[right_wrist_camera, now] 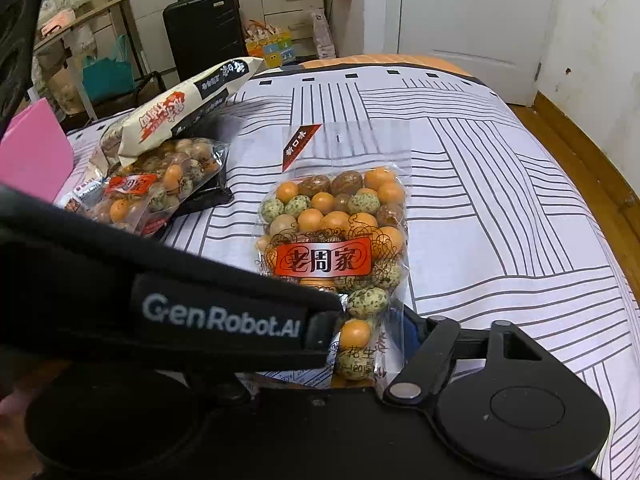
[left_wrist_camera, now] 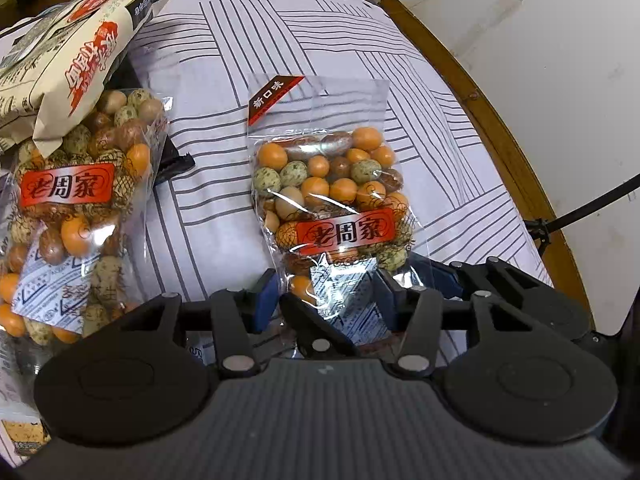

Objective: Organize snacks
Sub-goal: 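Lift the nut bag off the bed with the left tool, then carry the nut bag into the pink box and open the left tool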

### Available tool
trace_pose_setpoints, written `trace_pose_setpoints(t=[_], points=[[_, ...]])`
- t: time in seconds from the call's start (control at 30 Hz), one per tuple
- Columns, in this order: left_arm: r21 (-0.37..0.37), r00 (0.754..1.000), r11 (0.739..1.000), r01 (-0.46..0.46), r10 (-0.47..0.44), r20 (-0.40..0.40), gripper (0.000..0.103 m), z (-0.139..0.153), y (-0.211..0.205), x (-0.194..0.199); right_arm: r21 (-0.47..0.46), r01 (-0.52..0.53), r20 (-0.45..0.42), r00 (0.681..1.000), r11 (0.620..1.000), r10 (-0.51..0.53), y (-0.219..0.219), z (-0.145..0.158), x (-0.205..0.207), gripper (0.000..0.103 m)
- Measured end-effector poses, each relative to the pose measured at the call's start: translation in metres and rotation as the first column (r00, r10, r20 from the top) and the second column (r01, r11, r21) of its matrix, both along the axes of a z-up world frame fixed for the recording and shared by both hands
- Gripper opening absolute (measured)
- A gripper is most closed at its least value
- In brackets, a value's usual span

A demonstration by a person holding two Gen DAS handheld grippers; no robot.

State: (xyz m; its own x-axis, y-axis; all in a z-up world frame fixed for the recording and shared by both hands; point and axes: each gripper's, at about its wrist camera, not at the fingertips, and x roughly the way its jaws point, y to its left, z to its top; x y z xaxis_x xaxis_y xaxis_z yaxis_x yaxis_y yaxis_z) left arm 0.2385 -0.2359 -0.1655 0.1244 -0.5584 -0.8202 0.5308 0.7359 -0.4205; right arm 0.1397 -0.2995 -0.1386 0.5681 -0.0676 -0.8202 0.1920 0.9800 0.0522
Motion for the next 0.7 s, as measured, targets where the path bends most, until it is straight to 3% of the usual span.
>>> trace_pose_setpoints(t=[0.17, 0.43, 0.7], points=[[-0.004, 0.999, 1.000, 0.023, -0.023, -0.022, 0.048, 0.006, -0.001, -0.001, 0.055, 0.019, -0.027, 0.999, 0.998, -0.018, -0.004, 0.011, -0.003, 0.065], [0.045, 0.998, 0.998, 0.043, -0.041, -0.049, 0.049, 0.037, 0.009, -0.020, 0.133, 0.042, -0.066, 0.997, 0.990, -0.033, 0.014, 0.046, -0.022, 0.066], [0.120, 0.998, 0.993, 0.005, 0.002, -0.060, 0.050, 0.094, 0.049, -0.048, 0.207, -0.094, -0.071, 0.991, 0.974, 0.111, 0.055, 0.092, -0.040, 0.072]])
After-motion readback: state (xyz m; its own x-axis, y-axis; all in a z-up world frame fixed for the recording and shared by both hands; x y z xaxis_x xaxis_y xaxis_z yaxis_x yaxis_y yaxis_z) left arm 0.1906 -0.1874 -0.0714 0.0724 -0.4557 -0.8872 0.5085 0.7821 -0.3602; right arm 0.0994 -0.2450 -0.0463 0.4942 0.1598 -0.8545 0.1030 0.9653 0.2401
